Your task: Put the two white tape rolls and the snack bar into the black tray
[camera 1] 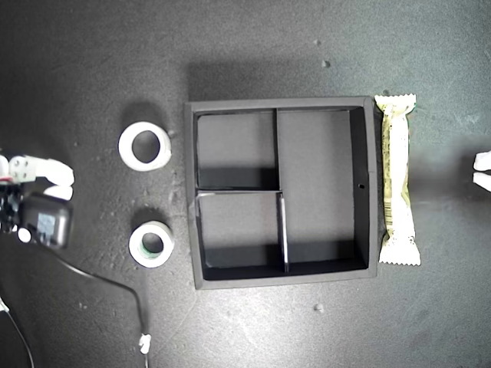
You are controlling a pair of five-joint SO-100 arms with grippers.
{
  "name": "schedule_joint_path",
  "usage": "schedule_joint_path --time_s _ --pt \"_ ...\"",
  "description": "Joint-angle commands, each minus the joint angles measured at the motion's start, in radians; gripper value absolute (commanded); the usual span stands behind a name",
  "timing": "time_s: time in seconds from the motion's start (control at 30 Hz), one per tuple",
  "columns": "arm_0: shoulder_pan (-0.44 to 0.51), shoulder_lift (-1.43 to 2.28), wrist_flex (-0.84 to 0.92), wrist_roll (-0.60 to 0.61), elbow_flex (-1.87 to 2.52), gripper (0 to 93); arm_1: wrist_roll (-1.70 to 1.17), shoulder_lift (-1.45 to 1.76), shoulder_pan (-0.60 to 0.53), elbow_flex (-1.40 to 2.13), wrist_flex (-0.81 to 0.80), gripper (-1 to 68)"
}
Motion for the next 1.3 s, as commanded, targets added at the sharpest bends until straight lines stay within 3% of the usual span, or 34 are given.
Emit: schedule_joint_path --time_s 0.0,0.17,0.27,0.37,0.53,0.77,0.87,0.97,1.1,1.17,1.27 --pt "-0.012 0.048 -0.002 -0.049 0.058 0.0 -0.316 0.006 0.052 0.008 -0.176 -0.2" --pt "0.098 0.044 -0.006 -0.198 0.058 0.0 -0.347 0.006 0.107 0.008 -0.416 -0.3" --pt "0.127 0.044 -0.091 -0.101 0.058 0.0 -0.232 0.006 0.135 0.008 -0.433 -0.3" --pt "0.143 0.044 -0.166 -0.075 0.058 0.0 0.095 0.006 0.146 0.008 -0.331 -0.4" --pt "0.112 0.044 -0.341 0.130 -0.015 0.2 0.216 0.006 0.178 0.008 -0.319 -0.5" --pt "0.012 0.048 -0.474 0.480 -0.238 8.6 0.319 0.006 0.193 0.008 -0.336 0.6" --pt "-0.021 0.048 -0.474 0.554 -0.301 10.2 0.410 0.006 0.242 0.008 -0.374 5.2" --pt "-0.046 0.048 -0.492 0.568 -0.308 10.9 0.430 0.006 0.287 0.008 -0.400 5.2" --pt "-0.055 0.035 -0.500 0.558 -0.293 11.7 0.193 0.006 0.307 0.008 -0.488 -0.5" --pt "-0.063 0.000 -0.500 0.554 -0.298 11.7 -0.075 0.006 0.305 0.008 -0.558 -0.5" --pt "-0.074 -0.103 -0.503 0.563 -0.341 11.8 -0.474 0.006 0.218 0.000 -0.652 -0.5"
